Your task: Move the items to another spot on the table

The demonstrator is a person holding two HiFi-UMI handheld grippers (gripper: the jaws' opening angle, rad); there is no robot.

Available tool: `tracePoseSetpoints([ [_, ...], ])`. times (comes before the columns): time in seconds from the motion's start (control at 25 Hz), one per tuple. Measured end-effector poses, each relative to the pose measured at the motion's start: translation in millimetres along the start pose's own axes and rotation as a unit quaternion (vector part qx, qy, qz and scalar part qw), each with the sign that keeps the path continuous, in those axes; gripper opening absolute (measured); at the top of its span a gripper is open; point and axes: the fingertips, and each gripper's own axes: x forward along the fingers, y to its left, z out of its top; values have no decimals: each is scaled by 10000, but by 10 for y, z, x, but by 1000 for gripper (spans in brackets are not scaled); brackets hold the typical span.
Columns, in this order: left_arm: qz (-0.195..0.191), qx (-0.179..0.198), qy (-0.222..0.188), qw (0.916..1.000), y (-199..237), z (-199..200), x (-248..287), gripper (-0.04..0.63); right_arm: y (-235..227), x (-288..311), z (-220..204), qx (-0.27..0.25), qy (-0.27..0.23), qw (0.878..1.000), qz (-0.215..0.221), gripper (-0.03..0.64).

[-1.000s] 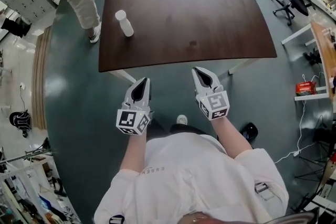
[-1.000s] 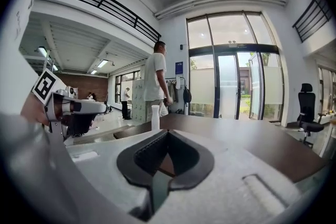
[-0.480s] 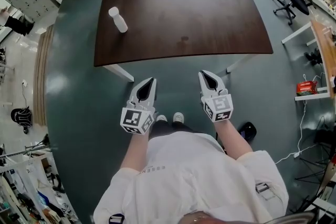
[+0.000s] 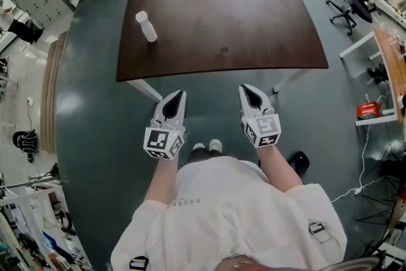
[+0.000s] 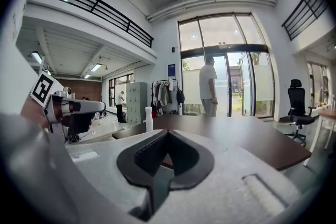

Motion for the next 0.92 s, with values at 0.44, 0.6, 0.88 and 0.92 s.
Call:
tracePoseSetpoints([
  [0.44, -9, 113, -174, 9998, -97, 93, 87, 9, -104, -14, 102, -96, -137, 9999, 15, -9],
  [0.6, -56, 182, -180, 9997, -117, 96, 116, 9, -108, -2, 132, -201, -202, 9996, 37, -9],
  [0.88, -41, 222, -211, 9995, -146, 45, 123, 9, -157, -13, 72, -199, -242, 9995, 69, -9],
  [0.92, -32, 211, -219, 9995, -147, 40, 125, 9, -167, -15, 63, -196, -241, 9995, 73, -9],
])
